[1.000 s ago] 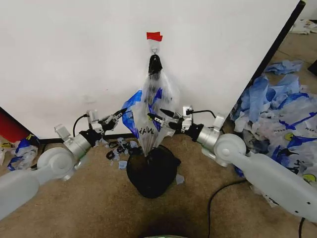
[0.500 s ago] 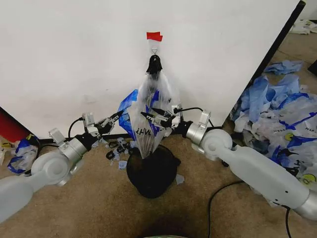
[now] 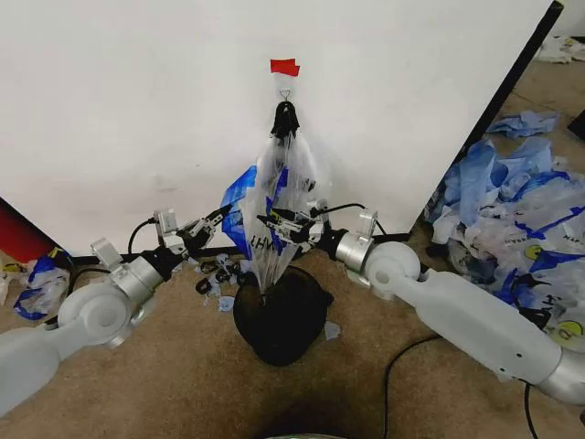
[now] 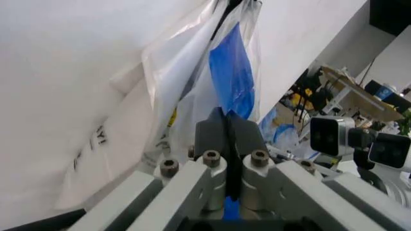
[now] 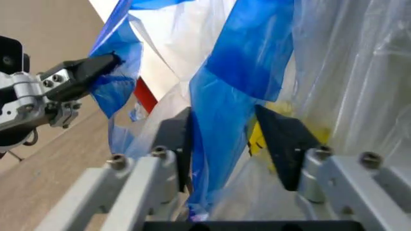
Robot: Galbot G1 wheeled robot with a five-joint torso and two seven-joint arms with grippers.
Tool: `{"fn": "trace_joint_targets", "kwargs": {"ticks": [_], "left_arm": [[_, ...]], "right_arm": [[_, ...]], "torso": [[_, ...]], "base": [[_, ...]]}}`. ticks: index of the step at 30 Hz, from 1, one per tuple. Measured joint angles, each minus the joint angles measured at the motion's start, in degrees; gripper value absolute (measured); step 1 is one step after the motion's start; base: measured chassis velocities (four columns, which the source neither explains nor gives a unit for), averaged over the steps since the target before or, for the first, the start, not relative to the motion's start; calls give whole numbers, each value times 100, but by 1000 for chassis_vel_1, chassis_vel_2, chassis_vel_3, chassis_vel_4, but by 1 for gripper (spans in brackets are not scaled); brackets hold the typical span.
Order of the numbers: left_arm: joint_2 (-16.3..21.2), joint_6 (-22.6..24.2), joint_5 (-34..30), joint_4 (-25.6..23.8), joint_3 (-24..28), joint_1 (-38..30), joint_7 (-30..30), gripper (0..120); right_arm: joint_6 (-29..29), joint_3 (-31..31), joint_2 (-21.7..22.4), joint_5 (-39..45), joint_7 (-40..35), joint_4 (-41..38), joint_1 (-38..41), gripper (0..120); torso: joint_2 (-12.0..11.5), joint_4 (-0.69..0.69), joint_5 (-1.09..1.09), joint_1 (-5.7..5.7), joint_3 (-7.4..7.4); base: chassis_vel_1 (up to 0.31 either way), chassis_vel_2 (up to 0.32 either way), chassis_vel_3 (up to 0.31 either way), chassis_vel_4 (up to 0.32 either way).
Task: Pick up the garbage bag from the wall and place it over the trash bin.
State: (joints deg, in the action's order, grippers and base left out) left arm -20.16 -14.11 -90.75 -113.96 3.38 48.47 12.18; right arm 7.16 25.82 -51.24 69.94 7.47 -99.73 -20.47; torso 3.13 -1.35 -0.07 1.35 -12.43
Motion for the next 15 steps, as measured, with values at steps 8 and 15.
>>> {"fn": "trace_joint_targets", "kwargs": {"ticks": [8,15], "left_arm": [[58,-47,61,-55,-176,238,-30,0],[58,-72,94,-64,-191,276,-83,0]], "right_arm": [[-137,128,-67,-52,18,12,60,4],[-241,102,-19,-81,91,12,-12,0]], "torso": [[0,-1,0,0,0],[0,-1,0,0,0]], "base": [[0,0,0,0],[0,0,0,0]]}}
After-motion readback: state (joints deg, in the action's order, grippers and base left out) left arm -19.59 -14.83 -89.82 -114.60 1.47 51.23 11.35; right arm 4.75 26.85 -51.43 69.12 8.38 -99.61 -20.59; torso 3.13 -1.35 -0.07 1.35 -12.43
